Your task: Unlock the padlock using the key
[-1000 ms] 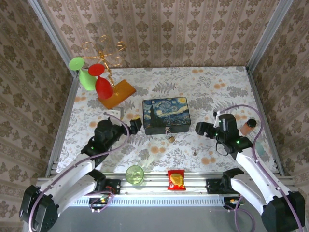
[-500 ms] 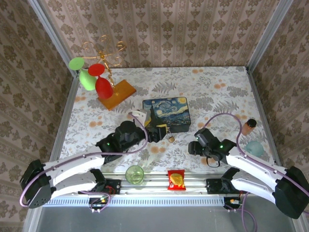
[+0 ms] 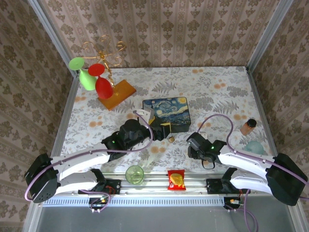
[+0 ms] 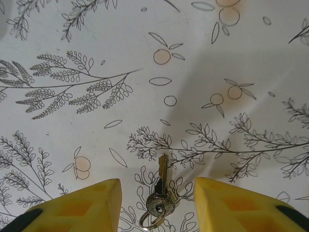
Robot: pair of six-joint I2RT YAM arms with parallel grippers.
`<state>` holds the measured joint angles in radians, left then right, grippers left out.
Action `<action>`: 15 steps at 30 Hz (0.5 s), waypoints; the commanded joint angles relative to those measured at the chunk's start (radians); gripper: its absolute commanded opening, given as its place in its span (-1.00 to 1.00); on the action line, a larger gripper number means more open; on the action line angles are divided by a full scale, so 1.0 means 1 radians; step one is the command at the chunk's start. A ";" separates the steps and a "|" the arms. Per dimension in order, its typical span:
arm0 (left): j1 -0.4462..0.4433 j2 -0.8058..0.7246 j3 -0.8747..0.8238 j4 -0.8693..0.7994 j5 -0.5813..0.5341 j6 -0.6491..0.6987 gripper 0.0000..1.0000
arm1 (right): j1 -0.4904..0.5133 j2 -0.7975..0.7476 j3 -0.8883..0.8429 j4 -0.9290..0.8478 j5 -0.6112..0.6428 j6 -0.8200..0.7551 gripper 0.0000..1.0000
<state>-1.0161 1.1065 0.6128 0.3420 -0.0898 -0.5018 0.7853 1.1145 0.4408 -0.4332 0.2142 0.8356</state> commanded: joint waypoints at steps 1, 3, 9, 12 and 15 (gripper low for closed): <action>-0.011 0.002 0.006 0.038 0.009 0.012 1.00 | 0.028 0.023 -0.025 0.026 0.040 0.047 -0.16; -0.010 0.014 0.002 0.047 0.011 0.006 1.00 | 0.046 0.034 -0.036 0.033 0.049 0.072 -0.23; -0.012 0.041 -0.015 0.101 0.027 -0.018 1.00 | 0.087 0.043 -0.040 0.007 0.073 0.094 -0.36; -0.012 0.048 -0.015 0.108 0.029 -0.028 1.00 | 0.091 0.039 -0.046 -0.001 0.073 0.097 -0.42; -0.012 0.049 -0.012 0.108 0.032 -0.031 1.00 | 0.096 0.037 -0.041 -0.018 0.067 0.100 -0.44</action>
<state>-1.0214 1.1530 0.6052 0.4107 -0.0742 -0.5091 0.8639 1.1400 0.4232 -0.4244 0.3084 0.8978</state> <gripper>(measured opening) 0.999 0.284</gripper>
